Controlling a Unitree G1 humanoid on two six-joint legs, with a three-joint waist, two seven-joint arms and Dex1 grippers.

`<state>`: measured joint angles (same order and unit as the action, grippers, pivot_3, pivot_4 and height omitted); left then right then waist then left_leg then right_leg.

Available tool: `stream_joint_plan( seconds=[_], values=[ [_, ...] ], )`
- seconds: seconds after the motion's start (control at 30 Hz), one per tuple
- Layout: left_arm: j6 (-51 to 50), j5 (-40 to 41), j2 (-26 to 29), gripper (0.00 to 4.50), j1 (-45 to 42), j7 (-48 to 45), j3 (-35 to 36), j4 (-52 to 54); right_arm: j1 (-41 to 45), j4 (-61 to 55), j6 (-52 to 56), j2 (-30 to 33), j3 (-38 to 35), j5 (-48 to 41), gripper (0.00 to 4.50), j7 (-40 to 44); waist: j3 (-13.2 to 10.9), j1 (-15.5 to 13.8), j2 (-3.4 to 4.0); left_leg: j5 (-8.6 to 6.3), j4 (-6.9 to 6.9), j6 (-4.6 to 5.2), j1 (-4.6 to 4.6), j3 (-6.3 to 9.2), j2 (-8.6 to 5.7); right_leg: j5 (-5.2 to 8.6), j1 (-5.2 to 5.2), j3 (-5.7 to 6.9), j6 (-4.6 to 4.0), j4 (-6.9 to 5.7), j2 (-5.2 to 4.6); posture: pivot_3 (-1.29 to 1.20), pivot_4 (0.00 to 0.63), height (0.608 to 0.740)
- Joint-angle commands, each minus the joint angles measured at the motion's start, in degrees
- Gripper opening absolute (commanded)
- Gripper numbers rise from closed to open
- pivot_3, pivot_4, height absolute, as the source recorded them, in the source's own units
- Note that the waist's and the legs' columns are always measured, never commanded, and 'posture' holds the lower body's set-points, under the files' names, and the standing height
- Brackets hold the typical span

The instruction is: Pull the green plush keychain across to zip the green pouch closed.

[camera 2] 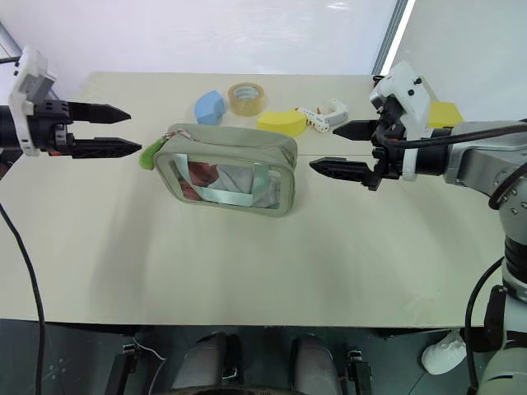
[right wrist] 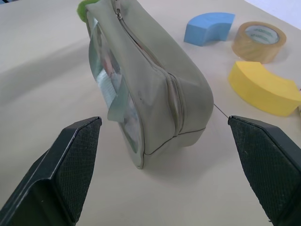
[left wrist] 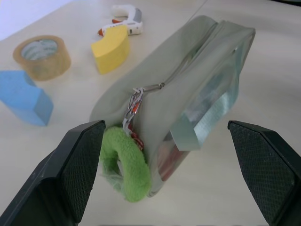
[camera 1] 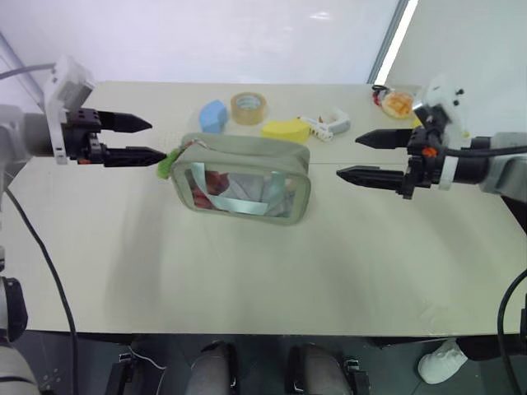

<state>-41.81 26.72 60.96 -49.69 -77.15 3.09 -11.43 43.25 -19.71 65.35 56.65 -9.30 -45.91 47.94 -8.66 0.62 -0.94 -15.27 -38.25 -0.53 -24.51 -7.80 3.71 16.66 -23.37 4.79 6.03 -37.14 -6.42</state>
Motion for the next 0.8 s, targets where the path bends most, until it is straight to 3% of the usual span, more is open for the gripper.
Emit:
stream_joint_plan(
  seconds=[0.03, 0.5, 0.8],
  values=[
    [0.22, 0.61, 0.56, 4.46, -1.02, 1.03, 2.28, 1.28, 1.10, 0.29, -1.39, 0.47, -0.54, 0.10, 4.49, 0.43, 0.00, 0.00, 0.00, 0.00, 0.00, 0.00, 0.00, 0.00, 0.00, 0.00, 0.00, 0.00, 0.00, 0.00, 0.00, 0.00, 0.150, 0.740],
    [0.24, 1.26, -0.46, 4.46, -4.16, 0.76, 1.45, -1.23, 3.79, 1.78, -2.64, -0.23, 2.73, 2.54, 4.49, 0.13, 0.00, -0.05, 0.00, 0.00, -0.02, 0.00, 0.00, -0.01, -0.01, 0.00, 0.01, 0.00, 0.00, 0.00, 0.00, 0.00, 0.150, 0.740],
    [0.48, 0.69, -2.85, 4.46, -4.99, 1.36, 0.75, -1.35, 13.51, 2.88, -4.62, -14.89, 13.40, 6.88, 4.49, -5.08, -0.01, 0.24, 0.01, 0.04, 0.01, -0.07, -0.02, -0.04, 0.03, 0.00, -0.11, -0.02, 0.00, -0.14, 0.04, 0.00, 0.150, 0.740]
  ],
)
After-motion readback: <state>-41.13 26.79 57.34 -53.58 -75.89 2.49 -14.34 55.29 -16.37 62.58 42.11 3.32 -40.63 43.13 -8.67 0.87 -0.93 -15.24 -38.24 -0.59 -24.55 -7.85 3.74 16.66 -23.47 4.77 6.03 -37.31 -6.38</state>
